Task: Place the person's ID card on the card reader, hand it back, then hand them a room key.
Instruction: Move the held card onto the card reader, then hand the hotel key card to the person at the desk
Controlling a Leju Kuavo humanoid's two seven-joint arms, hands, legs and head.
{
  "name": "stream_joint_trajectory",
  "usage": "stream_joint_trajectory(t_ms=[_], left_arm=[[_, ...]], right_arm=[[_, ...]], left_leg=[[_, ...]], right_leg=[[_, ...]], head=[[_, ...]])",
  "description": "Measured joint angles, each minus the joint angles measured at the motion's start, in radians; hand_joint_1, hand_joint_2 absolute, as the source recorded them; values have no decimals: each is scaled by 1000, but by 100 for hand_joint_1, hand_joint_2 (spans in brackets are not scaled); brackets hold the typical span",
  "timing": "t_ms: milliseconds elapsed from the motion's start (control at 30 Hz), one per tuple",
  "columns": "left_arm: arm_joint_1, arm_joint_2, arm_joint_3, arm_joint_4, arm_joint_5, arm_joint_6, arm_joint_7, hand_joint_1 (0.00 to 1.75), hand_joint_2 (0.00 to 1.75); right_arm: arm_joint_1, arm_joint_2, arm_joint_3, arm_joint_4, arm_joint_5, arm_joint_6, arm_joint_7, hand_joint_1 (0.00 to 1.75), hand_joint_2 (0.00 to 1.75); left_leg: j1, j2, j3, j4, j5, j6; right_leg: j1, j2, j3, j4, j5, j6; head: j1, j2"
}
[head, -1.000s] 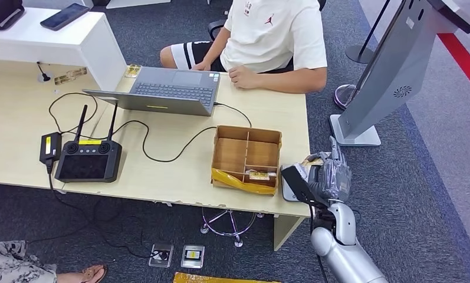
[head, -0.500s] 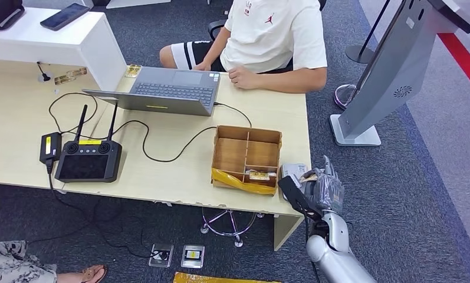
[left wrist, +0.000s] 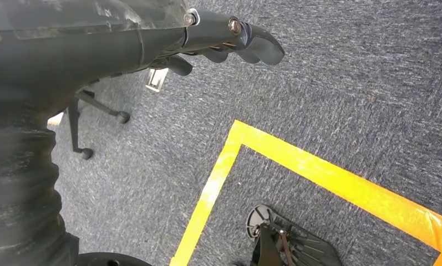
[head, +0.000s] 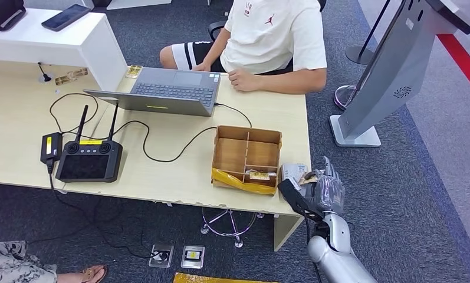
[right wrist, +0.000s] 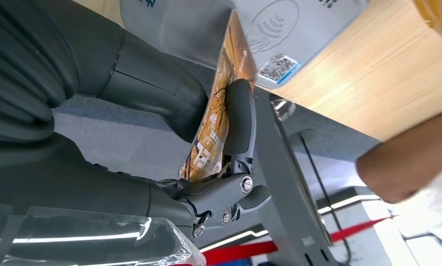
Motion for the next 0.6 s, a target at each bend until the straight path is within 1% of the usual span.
stream_joint_trajectory(t_ms=[100, 167, 233, 333, 400, 467, 533, 600], left_arm=[[2, 0, 0, 0, 4, 0, -7, 0, 175], [3, 0, 0, 0, 7, 0, -8, 0, 175], [5, 0, 0, 0, 8, 0, -8, 0, 175], [8, 1, 0, 0, 9, 0, -7, 0, 175], [8, 1, 0, 0, 9, 0, -6, 0, 175], [9, 1, 0, 0, 9, 0, -3, 0, 175], [9, 1, 0, 0, 8, 0, 2, 0, 175], [8, 1, 0, 0, 4, 0, 6, 0, 175]], right_arm=[[41, 9, -72, -79, 19, -1, -86, 175, 175], [65, 13, -116, -159, 14, -2, -108, 175, 175], [90, 18, -151, -269, 5, -2, -132, 175, 175], [117, 28, -194, -478, 3, -2, -158, 175, 175], [118, 31, -204, -614, 15, -2, -158, 175, 175], [111, 32, -204, -723, 33, -1, -140, 175, 175], [90, 32, -192, -805, 44, 0, -112, 175, 175], [46, 31, -161, -854, 42, 6, -78, 175, 175]], left_leg=[[0, 0, -1, 0, 0, 0], [0, 0, -1, 0, 0, 0], [0, 0, -1, 0, 0, 0], [0, 0, -1, 0, 0, 0], [0, 0, -1, 0, 0, 0], [0, 0, -1, 0, 0, 0], [0, 0, -1, 0, 0, 0], [0, 1, -1, 0, 0, 0]], right_leg=[[0, 0, 0, 0, 0, 0], [0, 0, 0, 0, 0, 0], [0, 0, -1, 0, 0, 0], [0, 0, -1, 0, 0, 0], [0, 0, -1, 0, 0, 0], [0, 0, -1, 0, 0, 0], [0, 0, -1, 0, 0, 0], [0, 1, -1, 0, 1, 0]], head=[[0, 0], [0, 0], [0, 0], [0, 0], [0, 0], [0, 0], [0, 0], [0, 0]])
